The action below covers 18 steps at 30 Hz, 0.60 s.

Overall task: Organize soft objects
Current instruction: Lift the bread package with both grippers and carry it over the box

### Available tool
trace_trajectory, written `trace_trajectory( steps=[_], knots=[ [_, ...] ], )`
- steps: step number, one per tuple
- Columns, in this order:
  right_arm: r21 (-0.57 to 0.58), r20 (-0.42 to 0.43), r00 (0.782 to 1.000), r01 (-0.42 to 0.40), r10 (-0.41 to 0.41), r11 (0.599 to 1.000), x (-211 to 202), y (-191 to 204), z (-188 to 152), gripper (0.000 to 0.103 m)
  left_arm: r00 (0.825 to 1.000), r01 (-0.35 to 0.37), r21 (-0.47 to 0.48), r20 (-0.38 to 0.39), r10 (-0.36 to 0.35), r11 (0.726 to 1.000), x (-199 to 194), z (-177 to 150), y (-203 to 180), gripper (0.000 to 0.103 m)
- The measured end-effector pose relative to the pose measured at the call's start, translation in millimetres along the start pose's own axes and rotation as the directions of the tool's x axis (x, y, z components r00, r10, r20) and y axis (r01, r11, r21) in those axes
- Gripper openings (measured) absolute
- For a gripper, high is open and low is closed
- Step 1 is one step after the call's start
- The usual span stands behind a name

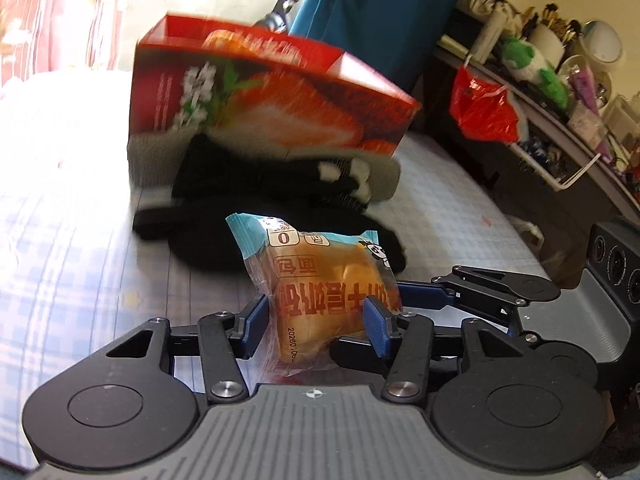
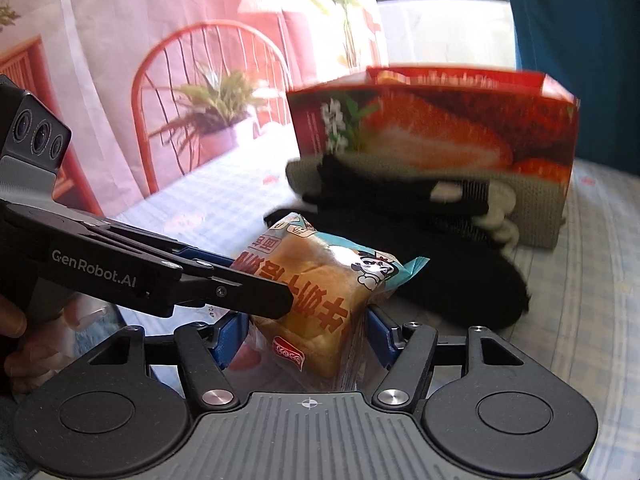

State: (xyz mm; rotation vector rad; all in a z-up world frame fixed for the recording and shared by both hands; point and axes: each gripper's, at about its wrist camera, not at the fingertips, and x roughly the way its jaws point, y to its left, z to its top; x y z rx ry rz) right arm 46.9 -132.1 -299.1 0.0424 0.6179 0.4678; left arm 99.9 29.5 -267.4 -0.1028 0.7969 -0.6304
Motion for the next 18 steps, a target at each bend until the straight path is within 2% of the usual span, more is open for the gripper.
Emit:
trace_trajectory(
  steps=[5, 8, 18],
  knots=[
    [-0.054, 0.085, 0.996, 0.035, -0.03, 0.998, -16, -2, 24, 0.06, 0.998, 0.021, 0.034, 0.057, -0.023, 0.999, -9, 32, -12, 0.054],
    [-0.071, 0.128, 0.991, 0.057, -0.048, 0.996, -23, -10, 47, 0.06, 0.995, 0.024, 0.063, 0.093, -0.03, 0.998, -11, 58, -20, 0.054],
    [-0.141, 0.227, 0.969, 0.133, -0.099, 0.981, -24, -52, 135, 0.06, 0.983, 0.071, 0.067, 0.164, -0.081, 0.995, 6, 144, -27, 0.054]
  ],
)
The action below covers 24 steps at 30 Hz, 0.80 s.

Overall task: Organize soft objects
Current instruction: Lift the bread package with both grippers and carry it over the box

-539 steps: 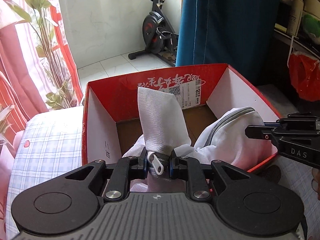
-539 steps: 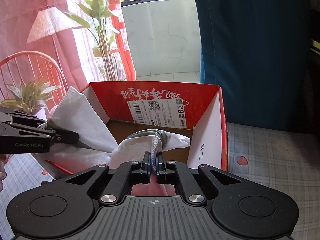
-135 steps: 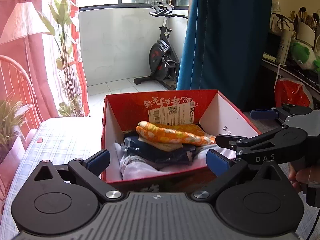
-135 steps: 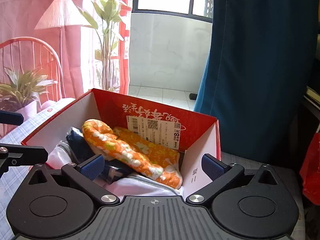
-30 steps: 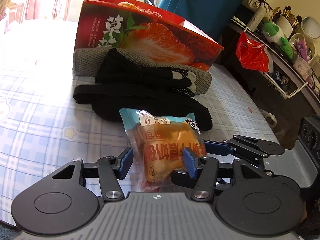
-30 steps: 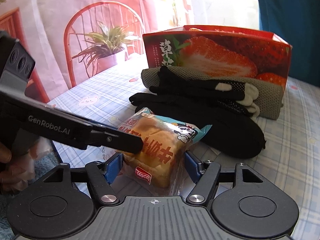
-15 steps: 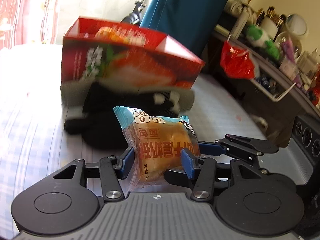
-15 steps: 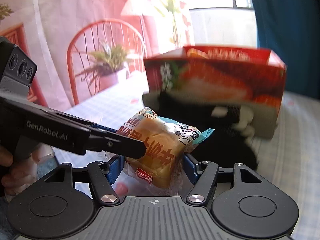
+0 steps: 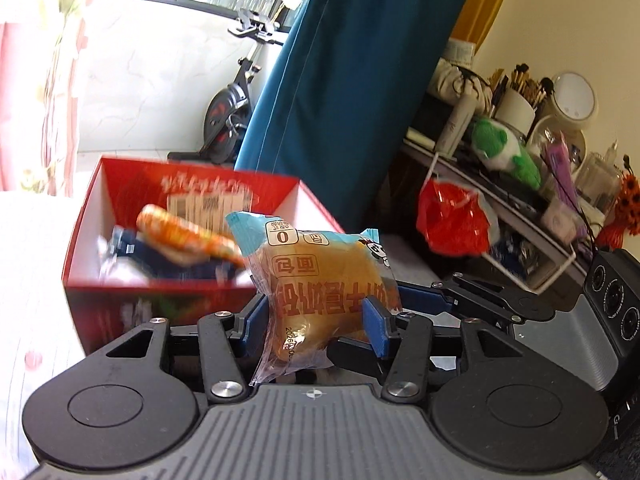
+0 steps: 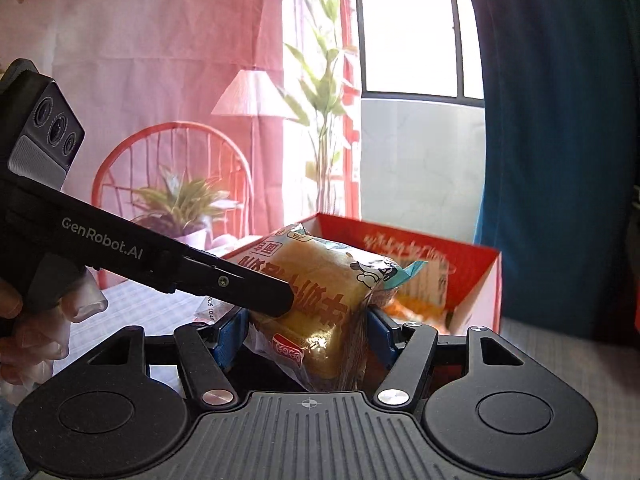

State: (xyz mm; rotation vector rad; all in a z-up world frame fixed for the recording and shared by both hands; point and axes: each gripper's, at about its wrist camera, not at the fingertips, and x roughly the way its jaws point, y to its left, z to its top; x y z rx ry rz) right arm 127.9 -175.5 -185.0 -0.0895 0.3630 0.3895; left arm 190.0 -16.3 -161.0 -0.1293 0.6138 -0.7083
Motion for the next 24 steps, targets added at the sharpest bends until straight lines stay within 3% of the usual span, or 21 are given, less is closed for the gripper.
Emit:
trace_trajectory(
  steps=[5, 13, 24],
  knots=[
    [-0.041, -0.003, 1.0, 0.015, -0.015, 0.999, 24, -21, 18, 0.06, 0.999, 0.033, -0.056, 0.006, -0.032, 0.998, 24, 22, 16, 0.053],
    [-0.061, -0.042, 0.999, 0.029, -0.032, 0.998, 65, -45, 31, 0.06, 1.0, -0.005, -0.099, -0.004, 0.005, 0.995, 60, 43, 31, 0.054],
    [-0.057, 0.011, 0.999, 0.031, -0.031, 0.998, 82, -68, 48, 0.059, 0.998, -0.065, 0.014, 0.015, 0.065, 0.998, 73, 87, 25, 0.054]
  ],
)
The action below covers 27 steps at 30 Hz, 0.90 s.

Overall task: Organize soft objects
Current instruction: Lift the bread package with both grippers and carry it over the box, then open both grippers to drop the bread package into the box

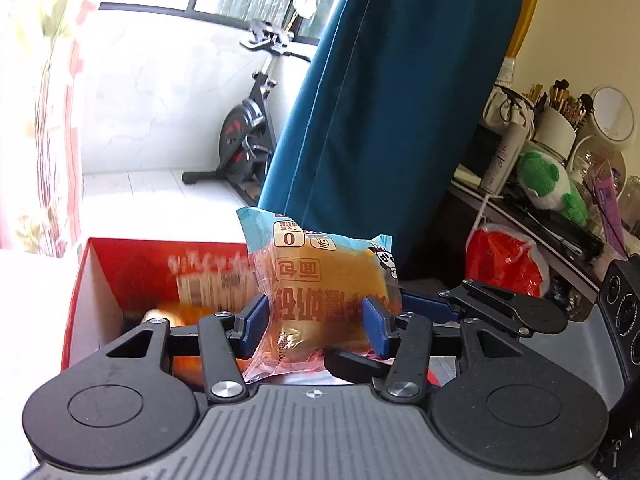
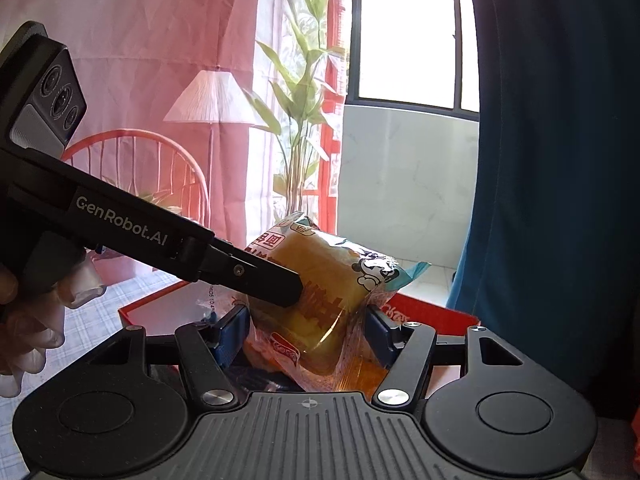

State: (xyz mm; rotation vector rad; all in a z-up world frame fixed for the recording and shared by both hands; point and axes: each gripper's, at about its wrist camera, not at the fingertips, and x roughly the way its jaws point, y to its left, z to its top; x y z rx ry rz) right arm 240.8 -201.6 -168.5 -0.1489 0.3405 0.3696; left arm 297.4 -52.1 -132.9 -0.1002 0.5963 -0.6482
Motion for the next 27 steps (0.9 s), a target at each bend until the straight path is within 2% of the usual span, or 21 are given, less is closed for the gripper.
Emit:
trace_trajectory(
  steps=[5, 9, 12, 15, 22, 27],
  knots=[
    [0.01, -0.033, 0.999, 0.001, -0.001, 1.0, 23, -18, 8, 0.059, 0.999, 0.005, -0.087, -0.032, -0.008, 0.996, 23, 4, 19, 0.053],
    [0.03, -0.097, 0.995, 0.01, -0.007, 0.999, 47, -24, 2, 0.058, 0.997, -0.036, -0.083, -0.077, 0.03, 0.996, 44, 0, 23, 0.052],
    [0.034, -0.165, 0.986, 0.032, -0.026, 0.999, 64, -23, -5, 0.058, 0.993, -0.058, -0.062, -0.11, 0.051, 0.996, 58, -6, 24, 0.051],
    [0.037, -0.208, 0.975, 0.086, -0.076, 0.996, 69, -25, -11, 0.057, 0.991, -0.079, -0.016, -0.107, 0.077, 0.997, 58, -10, 23, 0.053],
    [0.041, -0.208, 0.974, 0.104, -0.094, 0.994, 55, -25, -20, 0.057, 0.988, -0.138, 0.099, -0.049, 0.143, 0.985, 35, -13, 19, 0.06],
    [0.048, -0.187, 0.977, 0.114, -0.104, 0.992, 37, -17, -22, 0.057, 0.984, -0.174, 0.171, -0.012, 0.179, 0.97, 13, -19, 9, 0.061]
  ],
)
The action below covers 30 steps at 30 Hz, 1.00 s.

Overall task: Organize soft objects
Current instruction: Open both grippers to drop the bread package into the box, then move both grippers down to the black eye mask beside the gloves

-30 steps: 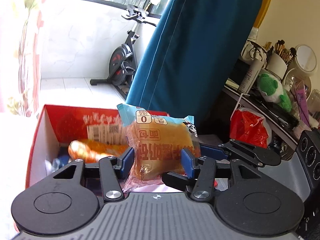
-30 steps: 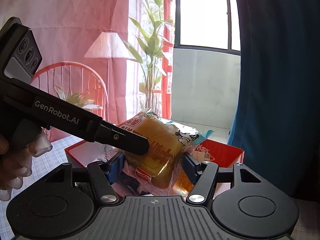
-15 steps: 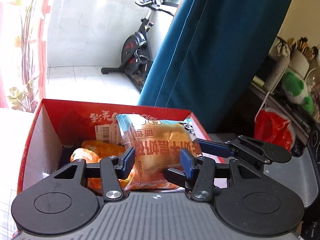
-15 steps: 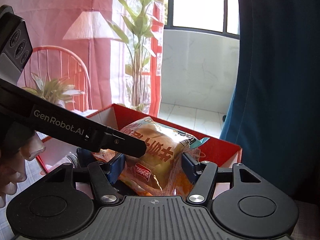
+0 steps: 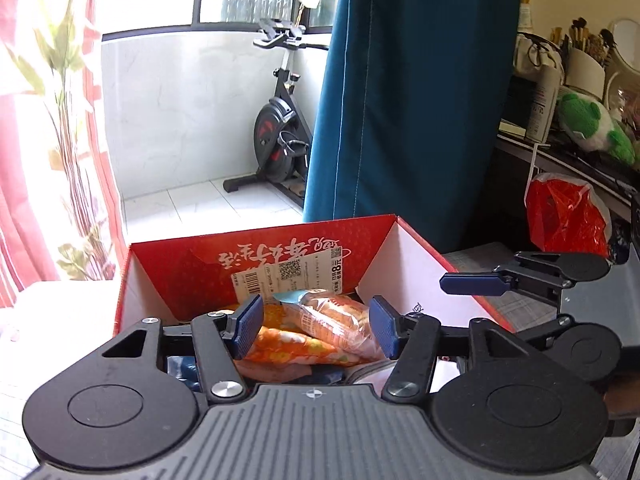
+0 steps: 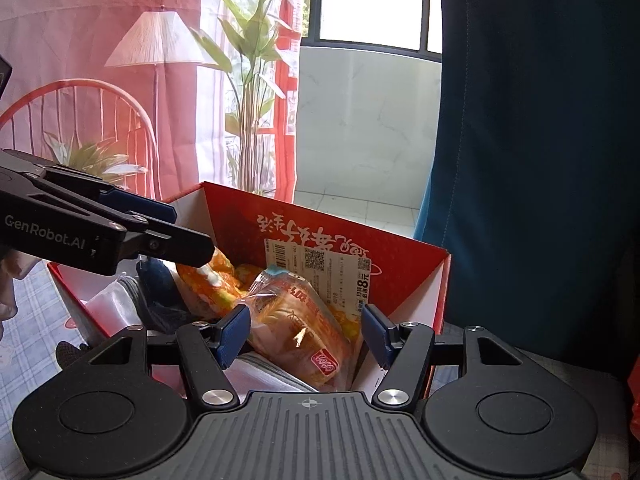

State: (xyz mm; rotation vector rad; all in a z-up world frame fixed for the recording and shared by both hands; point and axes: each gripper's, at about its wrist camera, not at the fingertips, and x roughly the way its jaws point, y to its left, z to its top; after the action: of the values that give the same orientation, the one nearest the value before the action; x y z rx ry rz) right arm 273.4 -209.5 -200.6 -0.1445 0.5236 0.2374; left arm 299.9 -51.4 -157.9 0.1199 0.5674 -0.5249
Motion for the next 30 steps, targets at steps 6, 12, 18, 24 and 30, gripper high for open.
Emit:
trace_trajectory(
  steps=[6, 12, 18, 24, 30],
  knots=[
    [0.019, 0.042, 0.999, 0.007, -0.007, 1.0, -29, 14, -11, 0.057, 1.0, -0.018, 0.002, 0.026, 0.018, 1.0, -39, -16, 4, 0.062],
    [0.06, 0.086, 0.996, 0.005, -0.01, 0.998, -62, 30, -30, 0.058, 0.999, -0.018, -0.032, 0.025, 0.019, 0.999, -75, -44, 16, 0.067],
    [0.107, 0.134, 0.991, -0.003, -0.012, 0.994, -88, 45, -54, 0.058, 1.0, 0.005, -0.09, 0.008, -0.004, 0.996, -99, -82, 27, 0.067],
    [0.143, 0.081, 0.997, -0.003, -0.009, 0.99, -86, 59, -91, 0.058, 0.997, 0.027, -0.146, -0.074, -0.038, 0.989, -90, -128, 30, 0.067],
    [0.167, -0.014, 0.999, 0.031, -0.029, 0.985, -77, 75, -138, 0.058, 0.989, -0.008, -0.187, -0.147, -0.02, 0.982, -67, -165, 31, 0.067]
  ],
)
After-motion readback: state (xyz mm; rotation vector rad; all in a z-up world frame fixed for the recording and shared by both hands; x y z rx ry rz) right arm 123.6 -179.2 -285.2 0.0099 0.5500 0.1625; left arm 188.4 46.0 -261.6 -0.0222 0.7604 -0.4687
